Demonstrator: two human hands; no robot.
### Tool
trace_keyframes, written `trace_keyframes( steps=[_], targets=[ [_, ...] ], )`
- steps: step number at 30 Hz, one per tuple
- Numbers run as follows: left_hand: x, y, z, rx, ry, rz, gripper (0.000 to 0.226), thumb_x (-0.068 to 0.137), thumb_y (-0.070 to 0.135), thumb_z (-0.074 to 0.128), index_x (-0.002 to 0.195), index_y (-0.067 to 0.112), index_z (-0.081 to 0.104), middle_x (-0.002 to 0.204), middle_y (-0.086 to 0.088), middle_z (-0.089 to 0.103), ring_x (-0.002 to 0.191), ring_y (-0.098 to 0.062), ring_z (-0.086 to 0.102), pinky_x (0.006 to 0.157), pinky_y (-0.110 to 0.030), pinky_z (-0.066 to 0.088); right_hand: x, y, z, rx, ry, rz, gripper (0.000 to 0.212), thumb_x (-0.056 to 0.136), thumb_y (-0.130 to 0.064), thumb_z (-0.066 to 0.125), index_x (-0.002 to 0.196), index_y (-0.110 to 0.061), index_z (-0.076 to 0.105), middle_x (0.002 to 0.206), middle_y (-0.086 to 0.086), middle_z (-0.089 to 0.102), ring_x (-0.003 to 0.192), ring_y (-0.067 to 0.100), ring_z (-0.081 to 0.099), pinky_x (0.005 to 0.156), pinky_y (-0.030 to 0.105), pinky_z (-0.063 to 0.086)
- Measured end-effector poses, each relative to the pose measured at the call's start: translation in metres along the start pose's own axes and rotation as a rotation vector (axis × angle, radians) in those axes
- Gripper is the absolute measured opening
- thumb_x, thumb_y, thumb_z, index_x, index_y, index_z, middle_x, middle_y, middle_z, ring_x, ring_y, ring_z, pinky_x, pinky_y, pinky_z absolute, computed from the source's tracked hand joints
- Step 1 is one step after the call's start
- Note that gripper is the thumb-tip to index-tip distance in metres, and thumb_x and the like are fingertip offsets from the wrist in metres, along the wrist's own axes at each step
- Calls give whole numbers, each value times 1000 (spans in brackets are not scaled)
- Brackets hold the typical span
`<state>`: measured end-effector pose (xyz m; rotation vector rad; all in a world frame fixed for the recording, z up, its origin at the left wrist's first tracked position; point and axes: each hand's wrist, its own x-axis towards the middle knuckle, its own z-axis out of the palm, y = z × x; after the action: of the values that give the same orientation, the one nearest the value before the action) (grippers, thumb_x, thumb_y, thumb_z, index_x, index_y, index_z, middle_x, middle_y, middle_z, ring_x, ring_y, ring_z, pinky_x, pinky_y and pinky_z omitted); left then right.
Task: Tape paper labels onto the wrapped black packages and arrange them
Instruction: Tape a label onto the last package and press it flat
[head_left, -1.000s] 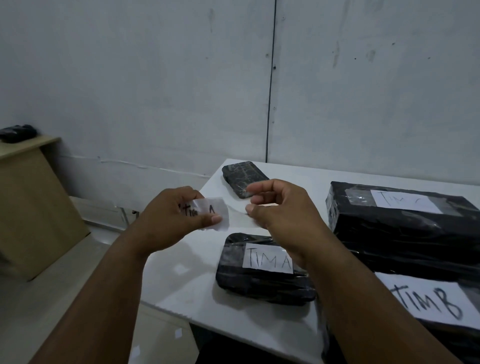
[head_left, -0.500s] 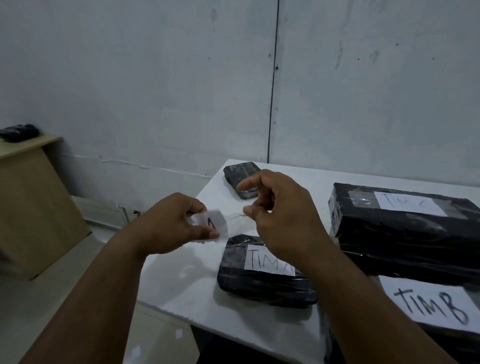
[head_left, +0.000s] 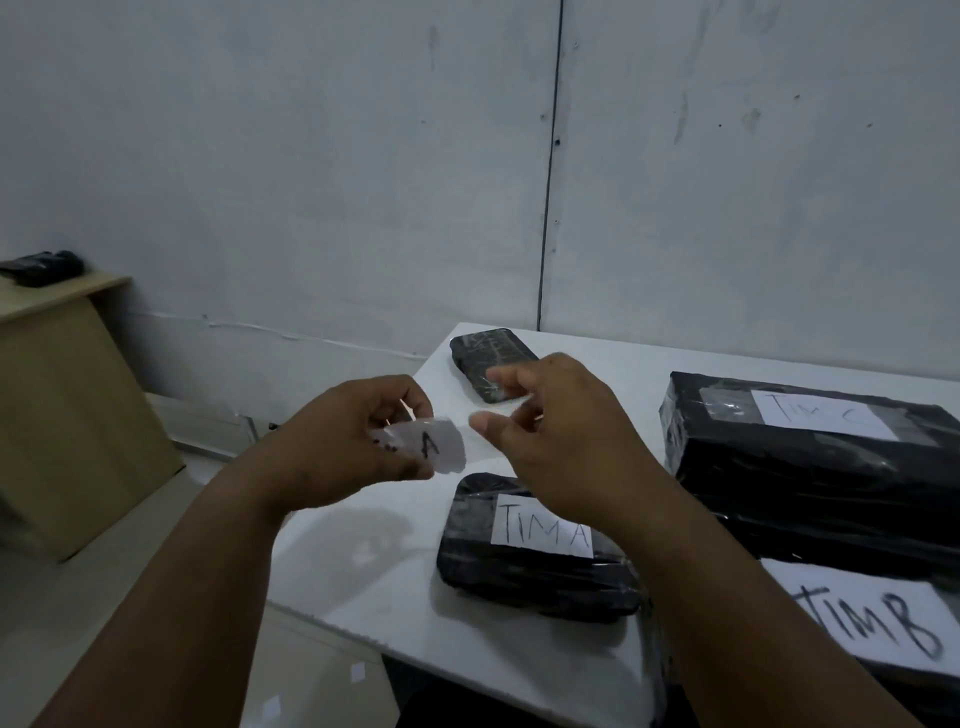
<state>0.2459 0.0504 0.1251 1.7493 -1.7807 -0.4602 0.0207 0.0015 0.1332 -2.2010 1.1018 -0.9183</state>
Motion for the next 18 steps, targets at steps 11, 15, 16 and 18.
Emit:
trace_keyframes(
  steps=[11,15,16,18],
  targets=[
    [9,-15,1,-297,294,-88,19,74,11,88,87,14,75,81,-2,79,70,-11,73,63,-15,57,11,9,-14,-7,36,212,13,98,-38,61,88,-30,61,98,-11,63,86,7,59,60,18,37],
    [15,-21,8,-492,347,-135,28,77,9,85,101,11,72,81,-8,80,72,-19,75,70,-33,61,16,4,-13,21,-32,281,38,84,-59,70,108,-30,60,101,-10,65,91,10,62,64,22,41],
    [18,-22,11,-517,357,-148,30,77,10,85,103,12,71,81,-7,80,72,-19,76,70,-33,61,20,2,-13,-14,-33,281,38,84,-59,70,107,-28,64,100,-8,66,90,11,62,63,21,41],
    [24,-25,15,-566,390,-168,32,79,11,84,107,13,69,81,-6,81,72,-15,77,68,-29,62,28,-1,-13,-39,-29,277,29,88,-50,72,85,-21,71,88,-4,71,84,11,65,64,20,46]
  ],
)
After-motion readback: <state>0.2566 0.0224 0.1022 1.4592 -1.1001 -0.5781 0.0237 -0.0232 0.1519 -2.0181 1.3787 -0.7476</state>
